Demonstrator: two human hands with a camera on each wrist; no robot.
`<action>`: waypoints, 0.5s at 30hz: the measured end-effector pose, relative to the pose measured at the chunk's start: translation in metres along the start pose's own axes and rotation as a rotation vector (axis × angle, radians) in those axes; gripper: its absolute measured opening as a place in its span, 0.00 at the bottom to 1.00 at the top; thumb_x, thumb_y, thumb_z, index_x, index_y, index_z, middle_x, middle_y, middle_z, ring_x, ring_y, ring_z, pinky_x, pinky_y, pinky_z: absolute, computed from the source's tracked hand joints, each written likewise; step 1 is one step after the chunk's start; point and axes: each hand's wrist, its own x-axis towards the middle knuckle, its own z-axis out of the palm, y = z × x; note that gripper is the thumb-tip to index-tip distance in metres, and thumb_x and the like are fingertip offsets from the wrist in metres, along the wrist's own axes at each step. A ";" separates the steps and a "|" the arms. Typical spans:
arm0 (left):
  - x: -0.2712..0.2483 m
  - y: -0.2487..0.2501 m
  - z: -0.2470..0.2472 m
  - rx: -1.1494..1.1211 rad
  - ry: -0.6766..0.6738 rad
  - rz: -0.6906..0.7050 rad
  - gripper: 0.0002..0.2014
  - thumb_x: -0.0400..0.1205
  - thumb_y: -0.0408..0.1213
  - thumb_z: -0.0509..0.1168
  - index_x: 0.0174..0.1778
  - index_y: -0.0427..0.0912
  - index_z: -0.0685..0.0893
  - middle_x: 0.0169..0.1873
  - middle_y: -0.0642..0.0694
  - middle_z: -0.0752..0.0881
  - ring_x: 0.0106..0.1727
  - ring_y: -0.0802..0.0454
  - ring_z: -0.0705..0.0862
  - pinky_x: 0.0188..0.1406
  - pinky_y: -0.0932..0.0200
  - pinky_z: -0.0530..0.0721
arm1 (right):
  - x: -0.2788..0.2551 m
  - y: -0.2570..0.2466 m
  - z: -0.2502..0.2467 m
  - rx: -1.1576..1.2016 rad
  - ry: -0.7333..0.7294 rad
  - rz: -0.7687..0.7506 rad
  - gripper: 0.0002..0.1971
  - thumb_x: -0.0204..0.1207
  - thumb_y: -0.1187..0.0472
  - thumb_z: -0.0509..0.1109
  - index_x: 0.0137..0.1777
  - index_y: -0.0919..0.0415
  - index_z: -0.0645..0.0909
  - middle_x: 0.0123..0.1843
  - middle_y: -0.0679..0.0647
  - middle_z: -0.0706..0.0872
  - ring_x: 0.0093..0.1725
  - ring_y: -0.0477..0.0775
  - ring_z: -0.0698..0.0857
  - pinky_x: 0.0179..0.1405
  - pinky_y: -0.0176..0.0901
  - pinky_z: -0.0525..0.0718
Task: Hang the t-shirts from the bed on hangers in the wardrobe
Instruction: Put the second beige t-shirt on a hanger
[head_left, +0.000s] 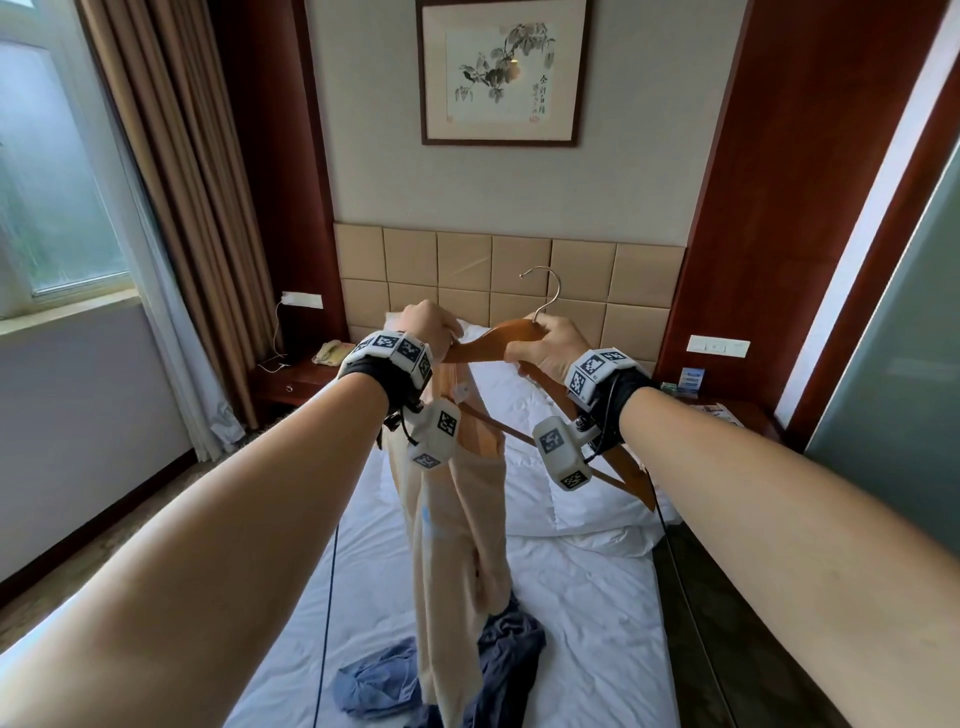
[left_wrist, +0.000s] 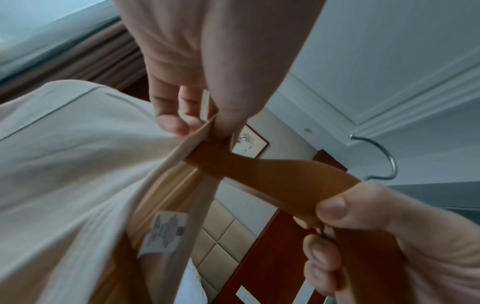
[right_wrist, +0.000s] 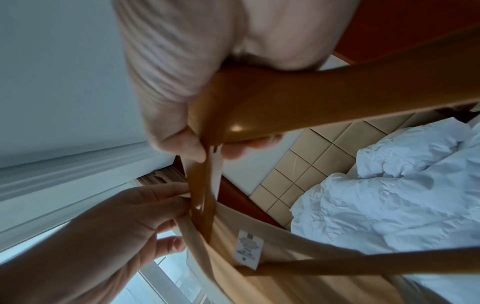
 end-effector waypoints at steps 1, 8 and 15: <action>0.000 -0.001 0.000 0.006 0.012 0.010 0.18 0.80 0.30 0.60 0.43 0.56 0.92 0.46 0.47 0.92 0.47 0.45 0.89 0.52 0.49 0.89 | -0.001 -0.001 0.000 0.000 0.007 -0.006 0.12 0.67 0.61 0.79 0.48 0.52 0.81 0.36 0.50 0.88 0.28 0.45 0.86 0.33 0.40 0.86; -0.008 0.013 -0.001 0.026 0.060 0.041 0.11 0.80 0.38 0.64 0.48 0.51 0.92 0.47 0.44 0.90 0.43 0.43 0.84 0.45 0.55 0.85 | 0.001 -0.004 0.007 -0.009 0.048 -0.018 0.15 0.63 0.58 0.80 0.49 0.50 0.83 0.39 0.50 0.91 0.31 0.48 0.89 0.36 0.45 0.89; -0.007 0.026 -0.002 -0.169 0.072 0.045 0.09 0.79 0.41 0.69 0.51 0.47 0.92 0.49 0.44 0.90 0.45 0.46 0.84 0.43 0.59 0.81 | 0.000 -0.004 0.005 -0.012 0.046 -0.009 0.21 0.61 0.63 0.79 0.55 0.47 0.84 0.40 0.50 0.91 0.33 0.50 0.90 0.39 0.48 0.91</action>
